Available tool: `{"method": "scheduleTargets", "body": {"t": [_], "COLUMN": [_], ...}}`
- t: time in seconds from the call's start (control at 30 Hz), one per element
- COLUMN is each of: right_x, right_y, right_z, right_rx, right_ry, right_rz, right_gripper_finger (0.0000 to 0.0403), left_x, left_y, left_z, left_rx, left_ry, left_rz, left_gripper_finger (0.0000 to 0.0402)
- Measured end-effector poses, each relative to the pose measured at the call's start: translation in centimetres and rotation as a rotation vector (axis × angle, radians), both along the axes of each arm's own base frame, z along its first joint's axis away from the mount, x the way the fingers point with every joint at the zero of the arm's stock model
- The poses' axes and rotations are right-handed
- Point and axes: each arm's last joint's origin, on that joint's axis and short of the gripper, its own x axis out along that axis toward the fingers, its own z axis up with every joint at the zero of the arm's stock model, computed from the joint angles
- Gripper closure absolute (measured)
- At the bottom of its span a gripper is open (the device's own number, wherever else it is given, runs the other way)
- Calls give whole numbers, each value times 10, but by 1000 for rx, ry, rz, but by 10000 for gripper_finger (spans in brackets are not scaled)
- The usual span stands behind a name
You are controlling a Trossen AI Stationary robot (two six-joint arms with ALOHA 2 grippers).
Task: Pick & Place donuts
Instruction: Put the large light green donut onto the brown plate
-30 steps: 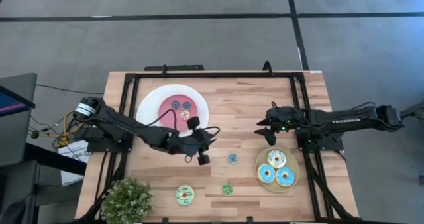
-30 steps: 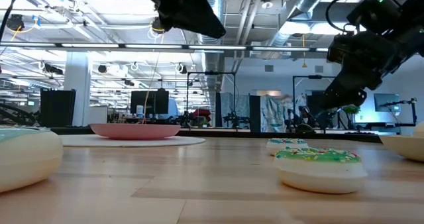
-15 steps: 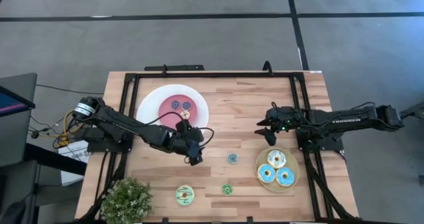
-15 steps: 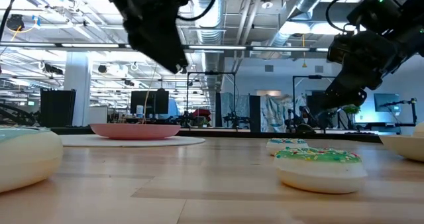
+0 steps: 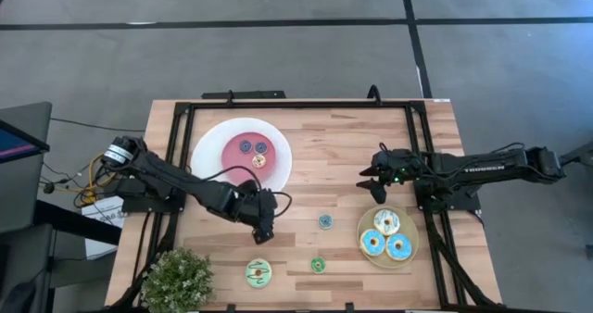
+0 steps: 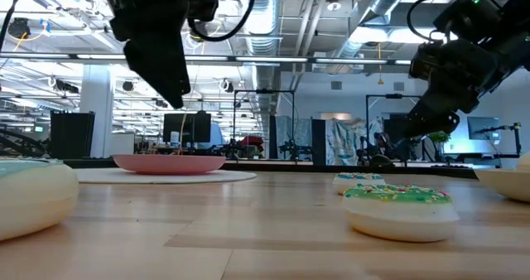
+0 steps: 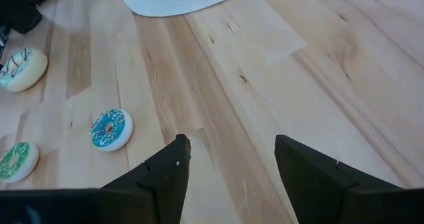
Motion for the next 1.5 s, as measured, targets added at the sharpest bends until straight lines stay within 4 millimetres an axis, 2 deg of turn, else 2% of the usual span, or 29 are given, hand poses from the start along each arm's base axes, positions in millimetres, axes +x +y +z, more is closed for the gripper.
{"method": "scheduleTargets", "body": {"t": [0.4,0.7,0.87,1.17,1.33,1.5], "right_x": [-1,-1,-1,-1,-1,-1], "right_y": [0,0,0,0,0,0], "right_z": [-1,-1,-1,-1,-1,-2], "right_rx": [2,2,2,2,2,3], "right_ry": [14,14,14,15,18,23], "right_rz": [1,1,1,1,2,2], "right_gripper_finger": [193,193,193,193,193,193], "left_x": [-10,-13,-11,-20,-15,-14], "left_y": [-18,-31,-43,-68,-86,-96], "left_z": [-1,0,4,5,-15,-46], "left_rx": [-48,-22,-29,-104,-134,-193], "left_ry": [-20,-51,-116,-144,-127,11], "left_rz": [134,80,-7,-44,-63,-56], "left_gripper_finger": [81,81,81,81,81,81]}}
